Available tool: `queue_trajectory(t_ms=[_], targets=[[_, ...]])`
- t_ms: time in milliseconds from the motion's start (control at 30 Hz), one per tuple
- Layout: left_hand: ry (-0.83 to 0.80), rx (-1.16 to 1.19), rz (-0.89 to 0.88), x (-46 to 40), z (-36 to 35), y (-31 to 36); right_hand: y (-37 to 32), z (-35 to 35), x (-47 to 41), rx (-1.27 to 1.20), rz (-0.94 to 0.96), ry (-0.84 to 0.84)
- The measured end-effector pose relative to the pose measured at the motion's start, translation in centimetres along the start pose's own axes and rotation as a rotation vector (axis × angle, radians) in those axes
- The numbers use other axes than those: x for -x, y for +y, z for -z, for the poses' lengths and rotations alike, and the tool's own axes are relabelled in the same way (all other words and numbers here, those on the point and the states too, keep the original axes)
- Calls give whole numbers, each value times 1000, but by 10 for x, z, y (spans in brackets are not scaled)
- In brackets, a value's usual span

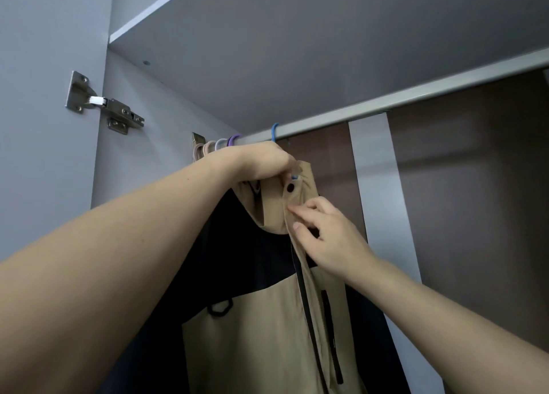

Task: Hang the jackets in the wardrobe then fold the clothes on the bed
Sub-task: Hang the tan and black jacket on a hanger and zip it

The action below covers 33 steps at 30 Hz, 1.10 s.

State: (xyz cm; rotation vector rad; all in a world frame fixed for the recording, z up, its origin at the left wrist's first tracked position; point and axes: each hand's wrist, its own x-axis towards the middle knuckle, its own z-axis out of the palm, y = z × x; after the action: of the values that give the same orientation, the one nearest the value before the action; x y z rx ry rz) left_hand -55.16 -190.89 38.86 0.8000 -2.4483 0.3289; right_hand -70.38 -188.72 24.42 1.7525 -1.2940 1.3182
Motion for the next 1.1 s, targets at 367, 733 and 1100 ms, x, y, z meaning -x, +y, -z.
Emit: queue_trajectory(t_ms=[367,733,1100], targets=[[-10,-256,180,-6,-13,15,15,-5,15,84,-25,-77],[-114,-528,274,-11,-18,29,17,-11,11,170,-132,-124],[298,-416,130,1,-49,19,17,-23,28,146,-191,-146]])
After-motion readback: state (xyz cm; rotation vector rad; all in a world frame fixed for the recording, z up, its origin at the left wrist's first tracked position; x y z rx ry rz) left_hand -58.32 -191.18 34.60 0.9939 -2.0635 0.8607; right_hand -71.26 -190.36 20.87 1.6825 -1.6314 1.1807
